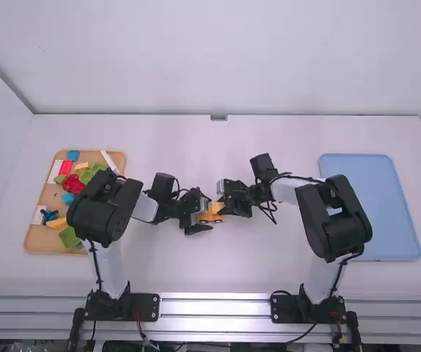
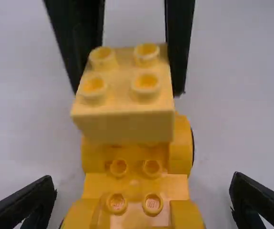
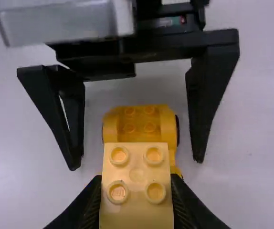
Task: Assemble lego blocks to make yellow taxi
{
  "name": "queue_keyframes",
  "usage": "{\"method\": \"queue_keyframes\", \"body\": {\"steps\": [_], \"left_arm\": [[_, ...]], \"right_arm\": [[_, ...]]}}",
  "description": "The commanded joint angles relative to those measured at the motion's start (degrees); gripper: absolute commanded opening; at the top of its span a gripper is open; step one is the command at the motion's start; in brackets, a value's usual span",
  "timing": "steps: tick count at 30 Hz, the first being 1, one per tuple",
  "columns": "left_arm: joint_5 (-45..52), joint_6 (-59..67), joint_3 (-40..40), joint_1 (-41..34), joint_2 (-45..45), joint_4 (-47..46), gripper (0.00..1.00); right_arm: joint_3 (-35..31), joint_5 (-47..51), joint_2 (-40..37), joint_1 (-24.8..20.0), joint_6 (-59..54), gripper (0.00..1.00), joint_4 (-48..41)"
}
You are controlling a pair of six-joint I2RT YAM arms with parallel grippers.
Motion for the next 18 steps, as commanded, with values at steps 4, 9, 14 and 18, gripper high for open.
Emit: {"method": "queue_keyframes", "body": {"steps": [4,9,14,18], "left_arm": [[-3.63,0.59,0.31,-1.36,0.66,-1.11,0.88],[-3.32,0.61,0.15,-1.36,0.66,-1.05,0.71],[-3.45,0.57,0.13,-1.36,0.66,-0.92,0.58],[-3.50,0.66,0.13,-1.36,0.66,-1.77,0.50]], "right_arm": [[-0.33,1.16,-1.27,0.57,0.48,0.07,-0.11],[-0.33,3.30,-1.27,1.42,0.00,0.07,-1.18],[-0.33,7.87,-1.27,3.26,0.02,0.06,-0.83],[-0.33,10.03,-1.27,3.65,0.02,0.06,-0.76]]}}
